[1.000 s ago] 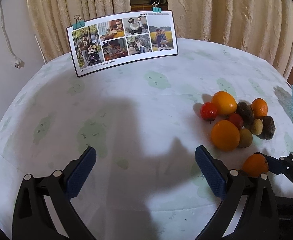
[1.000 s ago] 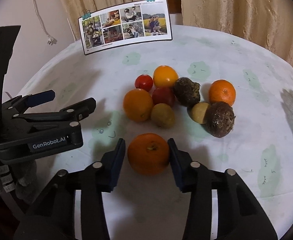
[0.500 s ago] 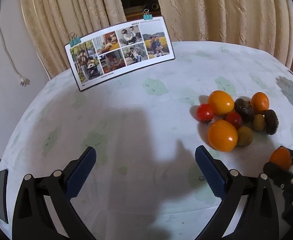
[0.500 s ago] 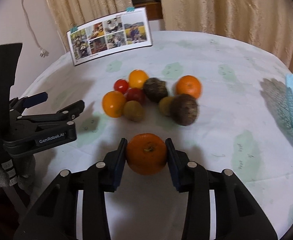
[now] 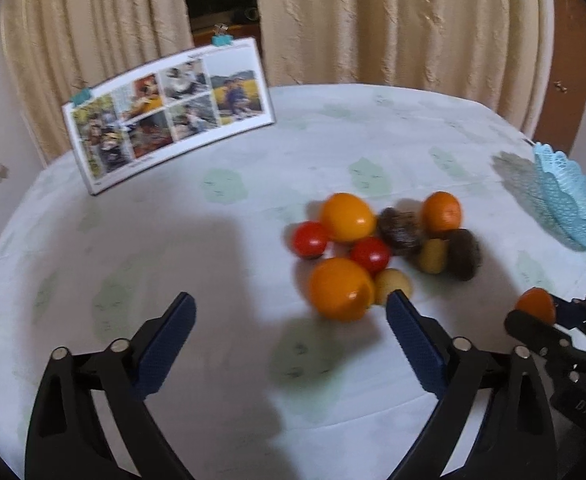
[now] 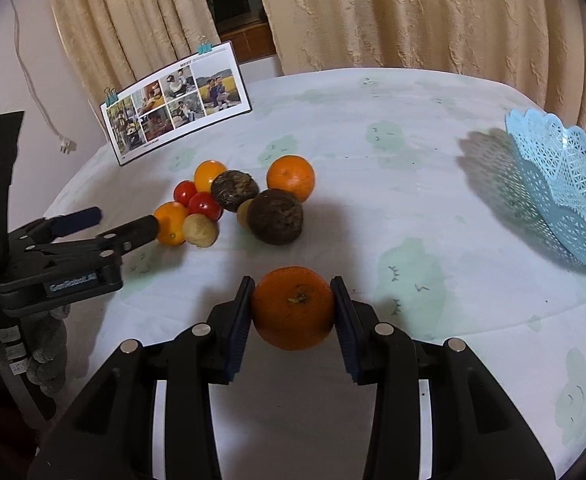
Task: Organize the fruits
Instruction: 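Lift the mandarin toward the blue basket with the right gripper while the left gripper grasps a large orange, then drop the mandarin into the blue basket with the right gripper while the left gripper carries the orange, then lower the large orange into the blue basket and open the left gripper, then grasp another large orange with the left gripper while the right gripper returns to the pile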
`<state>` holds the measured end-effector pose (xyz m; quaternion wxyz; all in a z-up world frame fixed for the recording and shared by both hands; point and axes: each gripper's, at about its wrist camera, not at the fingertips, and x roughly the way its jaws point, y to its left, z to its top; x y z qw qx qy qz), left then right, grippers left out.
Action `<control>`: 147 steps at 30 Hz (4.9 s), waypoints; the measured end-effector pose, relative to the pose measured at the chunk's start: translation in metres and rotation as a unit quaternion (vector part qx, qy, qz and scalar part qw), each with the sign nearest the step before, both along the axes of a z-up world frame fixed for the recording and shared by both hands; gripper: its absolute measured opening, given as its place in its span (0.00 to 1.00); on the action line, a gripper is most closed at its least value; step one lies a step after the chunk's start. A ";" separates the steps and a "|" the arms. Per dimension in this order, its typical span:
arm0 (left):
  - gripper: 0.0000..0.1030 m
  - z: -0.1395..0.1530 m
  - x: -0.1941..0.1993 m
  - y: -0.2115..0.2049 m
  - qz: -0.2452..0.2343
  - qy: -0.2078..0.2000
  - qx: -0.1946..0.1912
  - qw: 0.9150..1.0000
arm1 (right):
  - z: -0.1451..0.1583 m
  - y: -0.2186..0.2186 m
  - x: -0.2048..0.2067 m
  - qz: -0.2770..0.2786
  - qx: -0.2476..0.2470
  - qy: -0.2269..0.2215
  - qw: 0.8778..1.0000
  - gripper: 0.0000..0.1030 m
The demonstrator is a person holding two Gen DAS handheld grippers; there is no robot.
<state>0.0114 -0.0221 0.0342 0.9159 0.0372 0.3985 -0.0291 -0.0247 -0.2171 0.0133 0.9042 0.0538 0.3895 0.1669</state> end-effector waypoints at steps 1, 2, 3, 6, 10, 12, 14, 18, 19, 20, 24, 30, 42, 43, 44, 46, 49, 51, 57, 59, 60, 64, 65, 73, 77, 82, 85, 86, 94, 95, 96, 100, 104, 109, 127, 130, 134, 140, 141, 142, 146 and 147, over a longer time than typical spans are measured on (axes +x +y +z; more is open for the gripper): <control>0.84 -0.001 0.002 -0.002 -0.006 0.005 -0.006 1.000 | 0.000 -0.001 -0.001 0.000 0.002 -0.001 1.000 0.39; 0.82 -0.004 0.006 -0.004 -0.011 0.012 -0.013 1.000 | 0.001 -0.003 -0.001 -0.001 0.004 -0.001 1.000 0.39; 0.82 -0.006 0.009 -0.006 -0.015 0.017 -0.018 1.000 | 0.002 -0.003 -0.001 -0.002 0.005 -0.002 1.000 0.39; 0.76 -0.010 0.017 -0.007 -0.026 0.026 -0.044 0.998 | 0.002 -0.008 0.000 -0.005 0.011 -0.003 1.000 0.39; 0.64 -0.010 0.022 -0.006 -0.043 0.033 -0.079 0.995 | 0.002 -0.015 0.000 -0.010 0.019 -0.004 1.000 0.39; 0.60 -0.011 0.022 -0.004 -0.049 0.036 -0.098 0.993 | 0.002 -0.017 0.000 -0.012 0.021 -0.005 1.000 0.39; 0.57 -0.011 0.023 0.001 -0.049 0.041 -0.114 0.991 | 0.002 -0.019 0.000 -0.013 0.022 -0.007 1.000 0.39; 0.55 -0.011 0.024 0.010 -0.037 0.044 -0.131 0.990 | 0.002 -0.022 0.000 -0.017 0.025 -0.008 1.000 0.39; 0.54 -0.011 0.024 0.011 -0.035 0.044 -0.132 0.990 | 0.002 -0.023 0.000 -0.018 0.026 -0.008 0.999 0.39; 0.53 -0.012 0.025 0.013 -0.035 0.045 -0.135 0.989 | 0.001 -0.024 0.000 -0.018 0.027 -0.008 0.999 0.39; 0.51 -0.012 0.025 0.016 -0.035 0.048 -0.147 0.987 | 0.002 -0.024 0.000 -0.018 0.029 -0.009 0.999 0.39; 0.49 -0.013 0.031 0.014 -0.036 0.047 -0.157 0.986 | 0.001 -0.024 -0.001 -0.019 0.029 -0.009 0.999 0.39; 0.39 -0.016 0.025 0.024 -0.032 0.055 -0.177 0.982 | 0.007 -0.040 -0.005 -0.036 0.042 -0.024 0.998 0.39; 0.39 -0.015 0.024 0.023 -0.032 0.054 -0.174 0.983 | 0.009 -0.042 -0.006 -0.038 0.043 -0.027 0.998 0.39; 0.39 -0.015 0.023 0.022 -0.031 0.053 -0.172 0.983 | 0.011 -0.045 -0.007 -0.042 0.045 -0.031 0.998 0.39; 0.38 -0.014 0.021 0.022 -0.029 0.055 -0.171 0.983 | 0.014 -0.049 -0.008 -0.047 0.047 -0.037 0.997 0.39; 0.38 -0.010 0.017 0.020 -0.021 0.046 -0.153 0.987 | 0.023 -0.061 -0.010 -0.062 0.050 -0.050 0.996 0.39; 0.38 -0.004 0.014 0.018 -0.021 0.039 -0.147 0.988 | 0.031 -0.073 -0.010 -0.078 0.052 -0.062 0.994 0.39; 0.38 0.018 0.007 0.005 -0.032 0.013 -0.137 0.990 | 0.050 -0.121 -0.010 -0.147 0.059 -0.098 0.982 0.39; 0.38 0.027 0.005 -0.002 -0.041 0.005 -0.135 0.990 | 0.052 -0.140 -0.009 -0.176 0.060 -0.103 0.977 0.39; 0.38 0.030 0.005 -0.005 -0.045 0.002 -0.135 0.990 | 0.052 -0.146 -0.008 -0.187 0.058 -0.105 0.975 0.39; 0.38 0.040 0.004 -0.023 -0.065 -0.006 -0.131 0.989 | 0.046 -0.173 0.002 -0.226 0.042 -0.105 0.968 0.39; 0.38 0.043 0.004 -0.030 -0.073 -0.007 -0.130 0.989 | 0.043 -0.179 0.005 -0.235 0.040 -0.101 0.966 0.39; 0.38 0.054 0.009 -0.064 -0.105 -0.014 -0.120 0.987 | 0.026 -0.202 0.009 -0.278 0.031 -0.106 0.954 0.50; 0.38 0.056 0.014 -0.069 -0.101 -0.014 -0.112 0.988 | 0.021 -0.207 0.002 -0.298 0.034 -0.126 0.945 0.50; 0.39 0.059 0.020 -0.095 -0.120 -0.015 -0.103 0.987 | 0.020 -0.220 -0.008 -0.342 0.052 -0.146 0.927 0.61; 0.38 0.059 0.027 -0.121 -0.140 -0.012 -0.102 0.985 | 0.019 -0.228 -0.015 -0.367 0.058 -0.146 0.917 0.61; 0.39 0.060 0.030 -0.133 -0.149 -0.010 -0.103 0.983 | 0.018 -0.231 -0.017 -0.374 0.060 -0.146 0.914 0.61; 0.39 0.058 0.043 -0.224 -0.230 -0.006 -0.103 0.968 | 0.020 -0.239 -0.027 -0.392 0.067 -0.156 0.904 0.61; 0.39 0.057 0.044 -0.235 -0.239 -0.006 -0.102 0.966 | 0.020 -0.240 -0.028 -0.394 0.066 -0.158 0.903 0.61; 0.39 0.055 0.045 -0.244 -0.247 -0.004 -0.102 0.964 | 0.021 -0.239 -0.028 -0.396 0.065 -0.161 0.902 0.62; 0.39 0.049 0.047 -0.270 -0.267 0.005 -0.102 0.958 | 0.025 -0.240 -0.034 -0.407 0.059 -0.175 0.895 0.66; 0.42 0.048 0.047 -0.283 -0.276 0.008 -0.105 0.955 | 0.027 -0.239 -0.035 -0.409 0.055 -0.183 0.892 0.66; 0.71 0.056 0.043 -0.269 -0.262 -0.018 -0.101 0.960 | 0.029 -0.238 -0.036 -0.414 0.054 -0.193 0.888 0.68; 0.87 0.079 0.035 -0.146 -0.129 -0.085 -0.070 0.985 | 0.038 -0.226 -0.045 -0.424 0.016 -0.224 0.878 0.74; 0.87 0.078 0.036 -0.120 -0.098 -0.090 -0.060 0.989 | 0.038 -0.223 -0.046 -0.428 0.010 -0.228 0.875 0.75; 0.87 0.075 0.036 -0.078 -0.054 -0.089 -0.062 0.993 | 0.039 -0.221 -0.046 -0.431 0.001 -0.228 0.873 0.75; 0.87 0.060 0.041 -0.028 0.002 -0.072 -0.062 0.995 | 0.041 -0.208 -0.047 -0.425 -0.013 -0.225 0.877 0.75; 0.87 0.057 0.041 -0.022 0.007 -0.068 -0.063 0.996 | 0.040 -0.205 -0.048 -0.422 -0.010 -0.223 0.878 0.75; 0.87 0.053 0.042 -0.017 0.011 -0.064 -0.063 0.996 | 0.040 -0.202 -0.049 -0.419 -0.008 -0.221 0.880 0.75; 0.87 0.038 0.047 -0.006 0.018 -0.045 -0.057 0.997 | 0.042 -0.181 -0.050 -0.394 -0.002 -0.217 0.893 0.75; 0.87 0.033 0.049 -0.003 0.021 -0.041 -0.055 0.997 | 0.043 -0.175 -0.049 -0.387 -0.002 -0.216 0.897 0.75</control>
